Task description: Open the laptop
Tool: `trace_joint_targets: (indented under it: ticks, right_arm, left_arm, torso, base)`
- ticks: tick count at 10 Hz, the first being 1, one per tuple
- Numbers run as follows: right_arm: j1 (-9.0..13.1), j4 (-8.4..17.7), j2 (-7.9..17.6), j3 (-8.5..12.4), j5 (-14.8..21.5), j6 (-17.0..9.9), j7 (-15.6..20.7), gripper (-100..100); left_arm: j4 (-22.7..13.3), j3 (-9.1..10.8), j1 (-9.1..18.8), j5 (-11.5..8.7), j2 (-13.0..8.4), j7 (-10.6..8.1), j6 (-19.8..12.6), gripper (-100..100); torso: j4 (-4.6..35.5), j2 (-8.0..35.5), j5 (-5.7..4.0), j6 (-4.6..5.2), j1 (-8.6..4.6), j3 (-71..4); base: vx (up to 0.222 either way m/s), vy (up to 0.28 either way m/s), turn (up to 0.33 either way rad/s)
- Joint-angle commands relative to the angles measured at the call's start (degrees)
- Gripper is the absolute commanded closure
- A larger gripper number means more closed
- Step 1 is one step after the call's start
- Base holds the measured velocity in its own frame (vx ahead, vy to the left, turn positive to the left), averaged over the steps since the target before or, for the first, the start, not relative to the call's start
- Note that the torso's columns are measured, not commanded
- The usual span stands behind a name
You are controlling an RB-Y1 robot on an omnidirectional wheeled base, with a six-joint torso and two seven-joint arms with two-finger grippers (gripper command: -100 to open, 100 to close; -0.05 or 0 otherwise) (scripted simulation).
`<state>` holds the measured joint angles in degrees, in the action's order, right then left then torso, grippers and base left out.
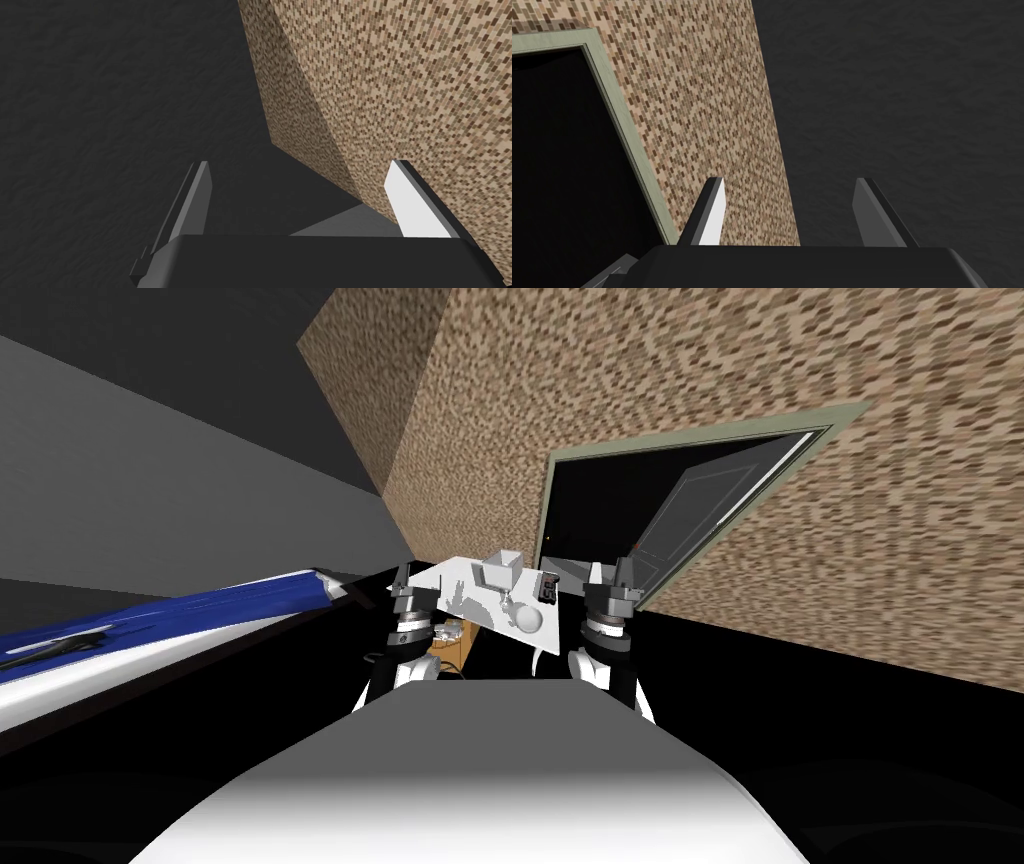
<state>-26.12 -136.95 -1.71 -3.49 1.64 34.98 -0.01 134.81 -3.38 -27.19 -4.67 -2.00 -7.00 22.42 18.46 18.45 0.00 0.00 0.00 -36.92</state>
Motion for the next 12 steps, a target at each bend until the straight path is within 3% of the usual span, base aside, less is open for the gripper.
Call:
trace_joint_targets:
  ticks: [1, 4, 5, 7, 10, 11, 12]
  right_arm:
    - [0.0, 0.0, 0.0, 0.0, 0.0, 0.0, 0.0, 0]
    - [0.0, 0.0, 0.0, 0.0, 0.0, 0.0, 0.0, 0]
    - [0.0, 0.0, 0.0, 0.0, 0.0, 0.0, 0.0, 0]
    - [0.0, 0.0, 0.0, 0.0, 0.0, 0.0, 0.0, 0]
    - [0.0, 0.0, 0.0, 0.0, 0.0, 0.0, 0.0, 0]
    - [0.0, 0.0, 0.0, 0.0, 0.0, 0.0, 0.0, 0]
    - [0.0, 0.0, 0.0, 0.0, 0.0, 0.0, 0.0, 0]
  left_arm:
    - [0.0, 0.00, 0.0, 0.0, 0.0, 0.00, 0.0, 0]
    - [0.0, 0.00, 0.0, 0.0, 0.0, 0.00, 0.0, 0]
    - [-2.2, 0.98, 1.3, -1.8, -2.3, -0.39, -0.2, -100]
    - [-4.5, 2.03, 2.7, -3.6, -4.2, -0.88, -0.4, -100]
    - [-9.3, 4.21, 5.7, -7.0, -7.7, -2.06, -0.9, -100]
    - [-9.7, 4.21, 5.7, -7.0, -7.7, -2.06, -0.9, -100]
    - [-11.8, 5.07, 6.9, -8.2, -9.0, -2.58, -1.0, -100]
  torso:
    - [4.2, 4.2, 0.00, 0.00, 0.00, -8.4]
    - [16.9, 16.9, 0.00, 0.00, 0.00, -33.8]
    - [21.1, 21.2, 0.00, 0.00, 0.00, -42.3]
    - [23.7, 24.0, -0.08, 0.01, -0.28, -47.1]
    - [23.8, 23.6, -0.01, 0.00, -0.03, -47.8]
    - [23.8, 23.7, 0.02, 0.00, 0.08, -47.8]
    - [23.8, 23.7, 0.06, -0.01, 0.20, -47.7]
  base:
    - [0.000, 0.000, 0.000]
    - [0.000, 0.000, 0.000]
    - [-0.088, -0.063, -0.080]
    - [-0.167, -0.124, -0.078]
    - [-0.106, -0.153, -0.061]
    - [-0.063, -0.095, -0.022]
    - [-0.027, -0.118, -0.049]
